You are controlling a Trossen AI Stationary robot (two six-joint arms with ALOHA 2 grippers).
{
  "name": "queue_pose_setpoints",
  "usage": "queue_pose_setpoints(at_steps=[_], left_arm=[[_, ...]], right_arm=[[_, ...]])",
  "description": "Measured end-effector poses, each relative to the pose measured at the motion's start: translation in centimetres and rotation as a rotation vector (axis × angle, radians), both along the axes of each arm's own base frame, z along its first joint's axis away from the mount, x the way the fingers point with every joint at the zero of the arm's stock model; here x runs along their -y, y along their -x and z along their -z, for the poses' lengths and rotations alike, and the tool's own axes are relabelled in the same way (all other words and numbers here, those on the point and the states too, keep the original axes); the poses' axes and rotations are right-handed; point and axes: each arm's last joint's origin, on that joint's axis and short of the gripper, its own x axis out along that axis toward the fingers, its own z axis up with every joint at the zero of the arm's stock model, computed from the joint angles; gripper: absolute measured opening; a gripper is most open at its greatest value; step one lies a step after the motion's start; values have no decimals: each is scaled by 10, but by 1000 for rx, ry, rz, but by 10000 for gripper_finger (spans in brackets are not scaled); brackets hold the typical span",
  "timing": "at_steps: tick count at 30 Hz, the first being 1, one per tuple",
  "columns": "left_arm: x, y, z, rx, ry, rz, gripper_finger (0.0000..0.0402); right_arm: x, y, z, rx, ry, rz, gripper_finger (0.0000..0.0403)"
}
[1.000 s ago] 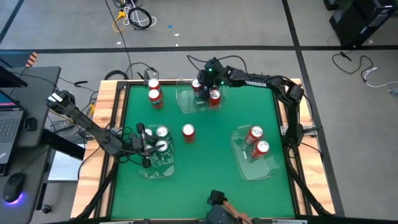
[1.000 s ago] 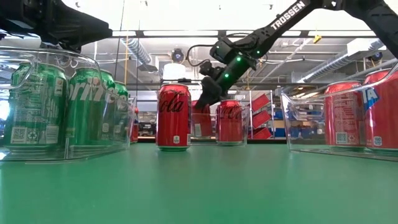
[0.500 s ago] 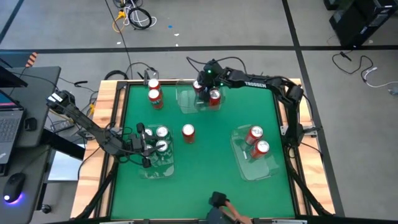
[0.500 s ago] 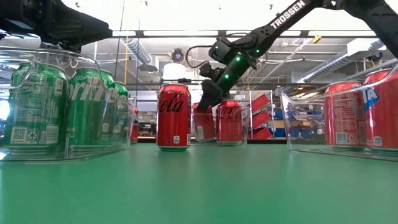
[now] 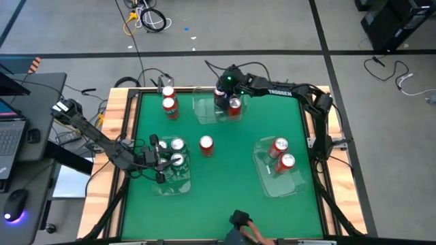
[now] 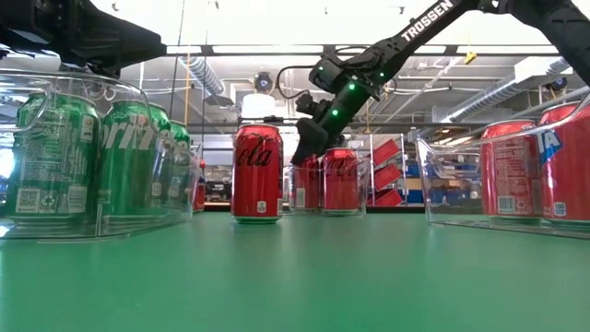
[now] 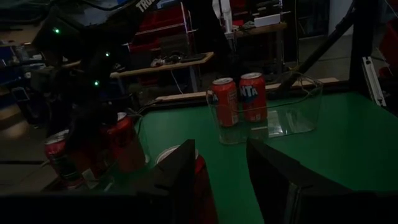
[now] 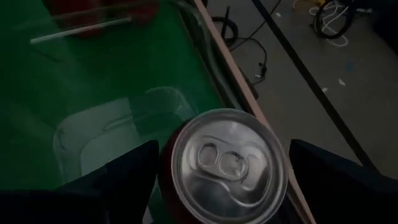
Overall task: Sort soda cans
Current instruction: Put the red-black soda can into the top transparent bin
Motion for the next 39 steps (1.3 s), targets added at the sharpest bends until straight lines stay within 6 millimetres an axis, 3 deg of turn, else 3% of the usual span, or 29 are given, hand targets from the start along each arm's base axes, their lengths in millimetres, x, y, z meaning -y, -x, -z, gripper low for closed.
queue_pose_setpoints(at_steps=[9, 13, 19, 24, 27, 30, 33, 39], left_arm=[[0, 0, 0, 1, 1, 0, 147], [0, 0, 0, 1, 1, 0, 147], [0, 0, 0, 0, 0, 0, 147], [0, 0, 0, -2, 0, 0, 147], [0, 0, 0, -2, -1, 0, 147], [0, 0, 0, -3, -1, 0, 147], [0, 0, 0, -3, -4, 0, 147], [0, 0, 0, -3, -6, 0, 147]], right_arm=[[-3, -10, -36, 18, 5, -12, 348], [-23, -23, -57, 30, -24, -74, 343], [-81, -49, -70, 27, -43, -249, 285], [-150, -60, -63, -69, -107, -384, 207], [-190, -63, -60, -101, -165, -421, 186], [-223, -66, -60, -95, -191, -445, 192], [-243, -67, -61, -84, -173, -393, 223], [-241, -67, -61, -77, -121, -256, 321]])
